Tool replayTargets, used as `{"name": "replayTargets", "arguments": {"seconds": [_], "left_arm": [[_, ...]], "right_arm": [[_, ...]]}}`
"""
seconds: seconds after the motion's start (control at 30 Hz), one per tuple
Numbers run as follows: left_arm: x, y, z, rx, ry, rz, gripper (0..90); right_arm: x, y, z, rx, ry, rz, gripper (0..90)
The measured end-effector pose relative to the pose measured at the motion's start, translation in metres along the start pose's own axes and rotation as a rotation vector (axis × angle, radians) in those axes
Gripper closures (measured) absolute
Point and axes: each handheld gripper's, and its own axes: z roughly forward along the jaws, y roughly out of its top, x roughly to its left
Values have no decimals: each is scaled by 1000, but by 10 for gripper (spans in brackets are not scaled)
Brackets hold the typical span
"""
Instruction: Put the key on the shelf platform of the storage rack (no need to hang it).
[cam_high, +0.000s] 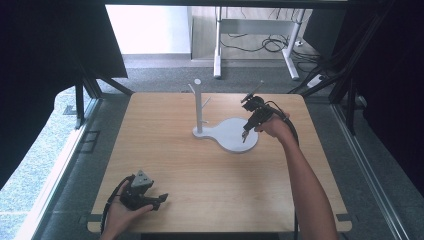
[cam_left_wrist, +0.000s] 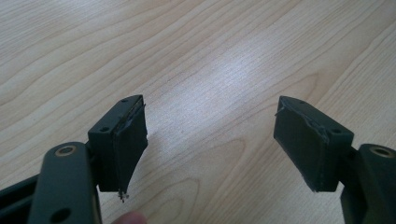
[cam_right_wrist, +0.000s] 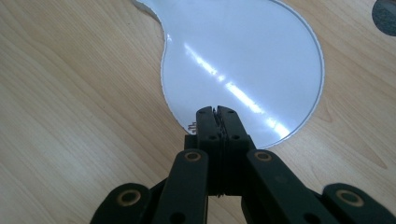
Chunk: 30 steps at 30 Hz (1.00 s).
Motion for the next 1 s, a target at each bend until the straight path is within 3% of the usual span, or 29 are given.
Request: {"name": "replayTargets", "arguments": {"seconds": [1.0], "left_arm": [[-1, 0, 0, 2, -10, 2, 259]], "right_arm": [[-7, 30, 37, 4, 4, 39, 899]]}}
